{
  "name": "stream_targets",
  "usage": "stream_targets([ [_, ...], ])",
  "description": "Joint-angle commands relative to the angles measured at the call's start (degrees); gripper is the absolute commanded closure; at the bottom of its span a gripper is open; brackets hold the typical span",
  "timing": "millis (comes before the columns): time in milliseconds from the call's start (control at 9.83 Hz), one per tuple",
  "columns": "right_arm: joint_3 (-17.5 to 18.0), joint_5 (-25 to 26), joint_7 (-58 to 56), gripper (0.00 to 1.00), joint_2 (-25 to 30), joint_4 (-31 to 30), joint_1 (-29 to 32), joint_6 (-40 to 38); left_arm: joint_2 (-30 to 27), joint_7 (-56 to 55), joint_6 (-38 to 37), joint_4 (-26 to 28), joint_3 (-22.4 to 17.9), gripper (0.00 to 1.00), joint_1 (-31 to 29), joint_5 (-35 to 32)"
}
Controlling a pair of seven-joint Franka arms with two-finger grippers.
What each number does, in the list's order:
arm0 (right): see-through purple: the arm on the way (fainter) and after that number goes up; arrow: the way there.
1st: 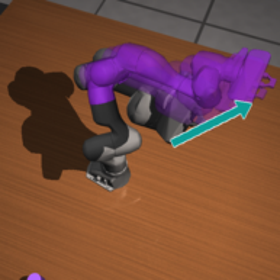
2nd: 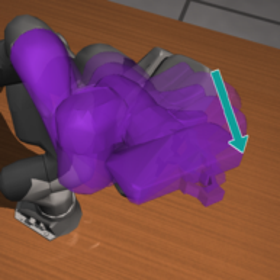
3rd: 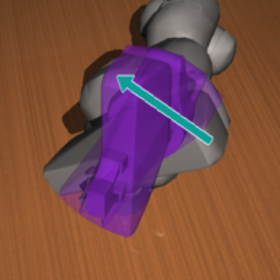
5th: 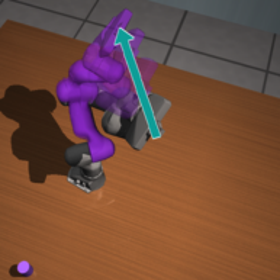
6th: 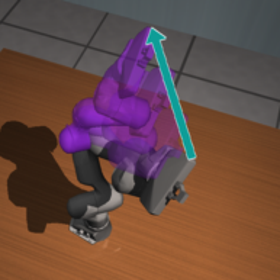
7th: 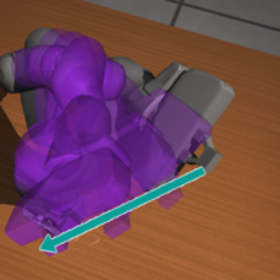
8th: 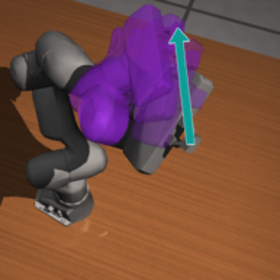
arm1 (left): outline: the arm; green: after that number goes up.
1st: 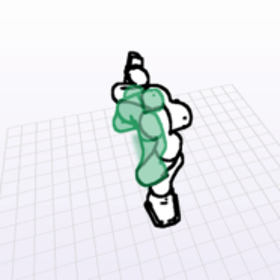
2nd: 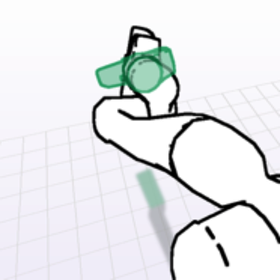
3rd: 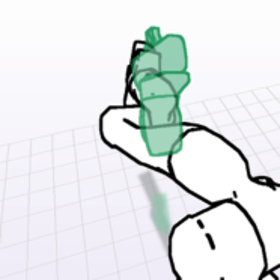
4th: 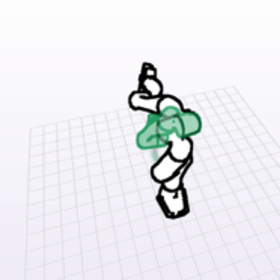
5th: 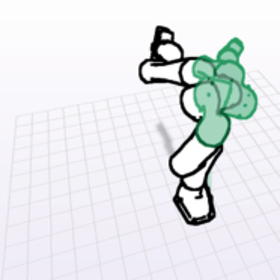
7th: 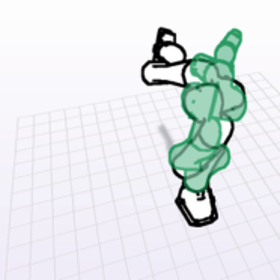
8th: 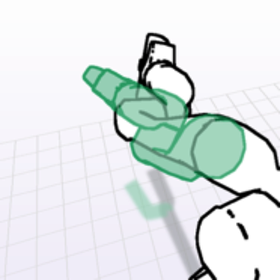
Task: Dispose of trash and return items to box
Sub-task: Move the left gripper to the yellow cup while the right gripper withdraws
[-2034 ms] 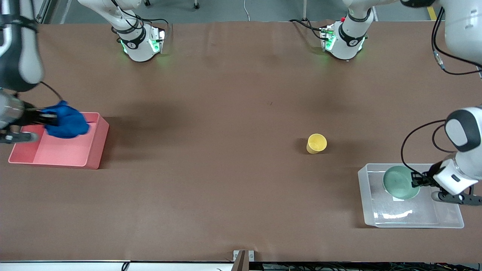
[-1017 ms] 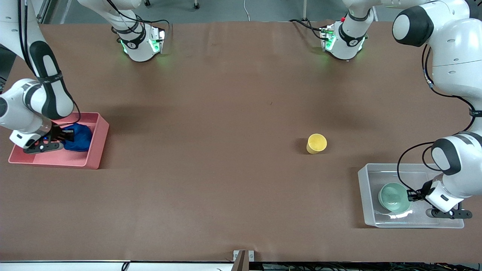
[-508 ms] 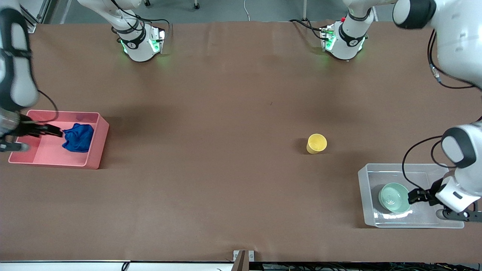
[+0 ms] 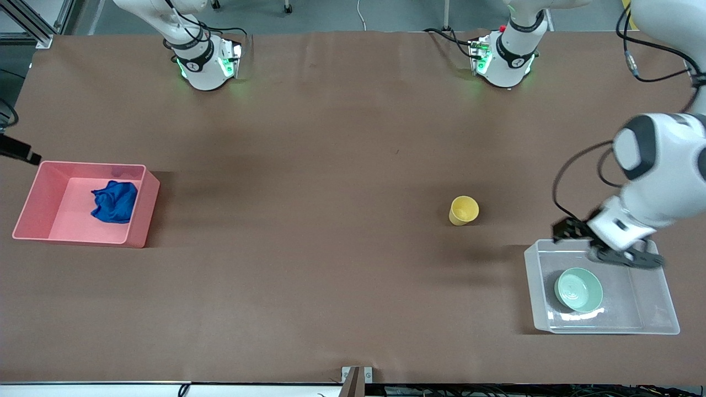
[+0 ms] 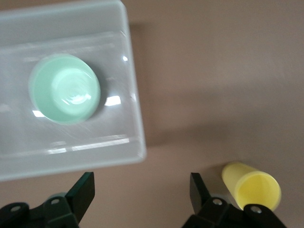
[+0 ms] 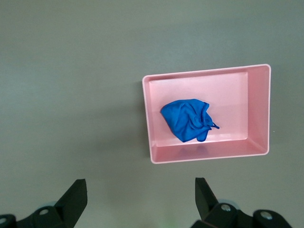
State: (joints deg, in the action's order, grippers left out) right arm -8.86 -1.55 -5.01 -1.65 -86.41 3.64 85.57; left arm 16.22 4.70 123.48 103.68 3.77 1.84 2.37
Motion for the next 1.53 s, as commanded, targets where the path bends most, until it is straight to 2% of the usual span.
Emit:
stream_targets([
  [0,4.10,2.51,1.32,0.00,3.58,-1.04,1.99,-1.11,-3.04,-4.77,5.61,11.35,4.30,0.11,0.09,0.44],
  [203,4.11,2.78,1.93,0.00,3.49,0.45,1.55,-1.02,-0.07,-10.65,11.84,13.20,8.25,0.11,0.18,0.44],
  [305,4.20,2.78,3.06,0.00,3.41,0.63,1.20,-1.02,1.96,-11.98,12.83,13.47,8.97,0.11,1.31,0.27],
  [508,4.28,3.48,2.90,0.00,3.32,1.16,1.02,-1.37,3.90,-12.26,12.92,15.05,8.97,0.13,2.90,0.27],
  [814,4.28,3.31,3.08,0.00,3.23,2.13,0.76,-1.99,7.06,-12.35,13.01,15.06,8.89,0.21,3.88,-2.79],
  [915,4.37,3.31,3.08,0.00,3.23,2.13,0.76,-1.99,8.29,-12.44,14.93,14.97,8.97,0.27,3.79,-2.98],
  [1017,4.37,3.31,2.99,0.00,3.23,2.13,0.76,-1.99,9.61,-13.92,18.25,14.88,8.97,0.52,3.87,-2.98],
  [1119,4.37,3.22,2.90,0.00,3.23,2.13,0.76,-2.08,10.75,-15.50,20.20,14.62,9.06,0.82,3.96,-3.07],
  [1220,4.29,3.22,2.81,0.00,3.23,2.13,0.84,-1.99,11.11,-15.60,20.39,14.27,9.06,0.97,3.88,-3.07],
  [1424,4.28,3.22,2.72,0.00,3.23,2.13,0.84,-2.08,10.42,-15.51,20.39,14.09,9.06,1.00,3.44,-3.16],
])
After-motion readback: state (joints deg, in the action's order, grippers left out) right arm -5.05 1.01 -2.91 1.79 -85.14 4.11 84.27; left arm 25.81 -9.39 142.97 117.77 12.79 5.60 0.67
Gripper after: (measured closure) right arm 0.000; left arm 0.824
